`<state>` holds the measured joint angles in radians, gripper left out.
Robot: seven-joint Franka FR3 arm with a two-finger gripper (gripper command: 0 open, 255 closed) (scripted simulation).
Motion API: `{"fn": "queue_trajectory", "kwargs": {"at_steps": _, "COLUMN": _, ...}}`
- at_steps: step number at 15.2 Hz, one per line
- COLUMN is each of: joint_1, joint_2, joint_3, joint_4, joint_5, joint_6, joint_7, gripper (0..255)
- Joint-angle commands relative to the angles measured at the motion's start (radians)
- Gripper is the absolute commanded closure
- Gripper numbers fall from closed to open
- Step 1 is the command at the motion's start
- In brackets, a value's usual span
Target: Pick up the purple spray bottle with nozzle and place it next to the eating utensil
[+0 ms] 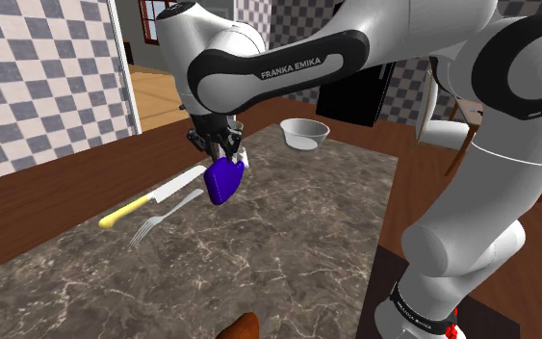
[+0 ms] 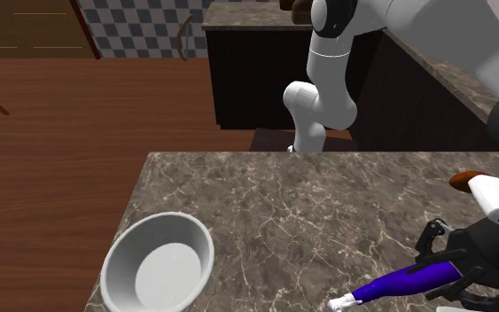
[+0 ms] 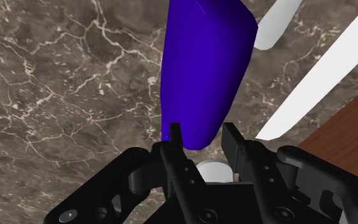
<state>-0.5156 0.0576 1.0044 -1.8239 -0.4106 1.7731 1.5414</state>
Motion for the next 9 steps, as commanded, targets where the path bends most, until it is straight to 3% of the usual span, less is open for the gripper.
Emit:
{"fn": "queue_trajectory", "kwargs": {"at_steps": 1, "joint_1": -0.001, "joint_2": -0.001, "joint_3": 0.0, "joint_4": -0.003, "joint_5": 0.0, "joint_6": 0.003, "joint_7": 0.0, "gripper": 255}}
{"fn": "queue_trajectory", "kwargs": {"at_steps": 5, "joint_1": -0.001, "joint_2": -0.001, "joint_3": 0.0, "joint_4": -0.003, "joint_5": 0.0, "joint_6": 0.003, "joint_7": 0.0, "gripper": 255}}
{"fn": "queue_trajectory", "kwargs": {"at_steps": 6, "joint_1": -0.001, "joint_2": -0.001, "joint_3": 0.0, "joint_4": -0.003, "joint_5": 0.0, "joint_6": 0.003, "joint_7": 0.0, "gripper": 0}}
{"fn": "queue_trajectory", "kwargs": {"at_steps": 9, "joint_1": -0.001, "joint_2": -0.001, "joint_3": 0.0, "joint_4": -0.003, "joint_5": 0.0, "joint_6": 0.003, "joint_7": 0.0, "gripper": 0}}
